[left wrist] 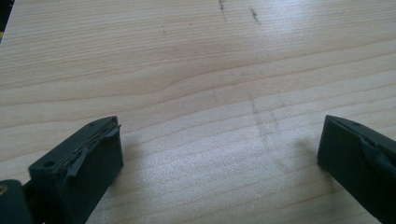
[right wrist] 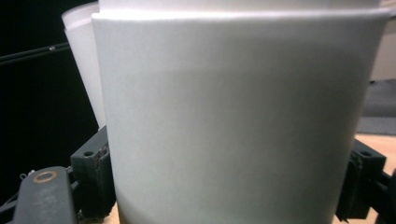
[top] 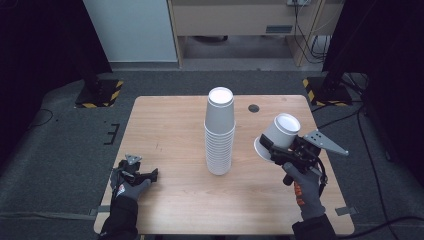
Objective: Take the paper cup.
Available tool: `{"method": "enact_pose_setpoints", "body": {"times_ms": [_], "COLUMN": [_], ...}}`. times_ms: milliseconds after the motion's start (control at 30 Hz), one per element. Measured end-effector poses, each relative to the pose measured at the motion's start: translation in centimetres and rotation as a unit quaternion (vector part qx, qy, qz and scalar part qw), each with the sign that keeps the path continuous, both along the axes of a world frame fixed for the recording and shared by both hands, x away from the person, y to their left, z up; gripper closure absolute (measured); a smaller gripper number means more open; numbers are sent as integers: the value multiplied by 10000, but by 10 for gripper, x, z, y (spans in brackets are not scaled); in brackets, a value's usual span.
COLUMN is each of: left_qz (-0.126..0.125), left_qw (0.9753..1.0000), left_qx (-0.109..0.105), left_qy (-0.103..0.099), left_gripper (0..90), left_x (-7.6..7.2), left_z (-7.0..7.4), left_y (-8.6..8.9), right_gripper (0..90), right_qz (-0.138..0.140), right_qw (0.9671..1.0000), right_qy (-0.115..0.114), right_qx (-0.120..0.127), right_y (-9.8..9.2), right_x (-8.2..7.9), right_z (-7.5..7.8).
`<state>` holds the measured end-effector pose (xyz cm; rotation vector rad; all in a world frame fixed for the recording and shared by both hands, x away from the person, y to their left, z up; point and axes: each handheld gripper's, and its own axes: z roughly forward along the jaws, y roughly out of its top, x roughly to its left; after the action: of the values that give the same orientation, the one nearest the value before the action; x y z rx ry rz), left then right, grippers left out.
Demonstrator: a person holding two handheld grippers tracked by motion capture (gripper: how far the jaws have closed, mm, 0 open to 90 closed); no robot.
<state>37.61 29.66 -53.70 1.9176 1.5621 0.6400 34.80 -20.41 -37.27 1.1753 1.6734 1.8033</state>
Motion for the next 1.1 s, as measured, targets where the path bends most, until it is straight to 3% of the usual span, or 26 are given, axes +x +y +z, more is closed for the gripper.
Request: {"method": "enact_pose_setpoints", "body": {"times_ms": [233, 533, 867, 1000, 1100], "left_qz": [9, -76, -68, -112, -260], "left_qw": [10000, 10000, 10000, 9998, 9988], "left_qx": [6, -32, -68, -127, -226], "left_qy": [-7, -43, 3, -116, -338], "left_gripper": [0, 37, 178, 204, 221], "left_x": [0, -2, -5, -7, -10], "left_z": [0, 1, 7, 11, 18], "left_y": [0, -1, -1, -3, -8], "right_gripper": [159, 159, 159, 159, 159], "right_qz": [-31, -34, -141, -150, -155], "right_qw": [9997, 9989, 9970, 9962, 9947], "right_qy": [222, 377, 592, 666, 718], "right_qx": [70, 284, 469, 548, 720], "right_y": [-10, -17, -27, -28, -29], "right_x": [-3, -10, -12, -11, -11], "right_z": [-23, -33, -47, -50, -51]}}
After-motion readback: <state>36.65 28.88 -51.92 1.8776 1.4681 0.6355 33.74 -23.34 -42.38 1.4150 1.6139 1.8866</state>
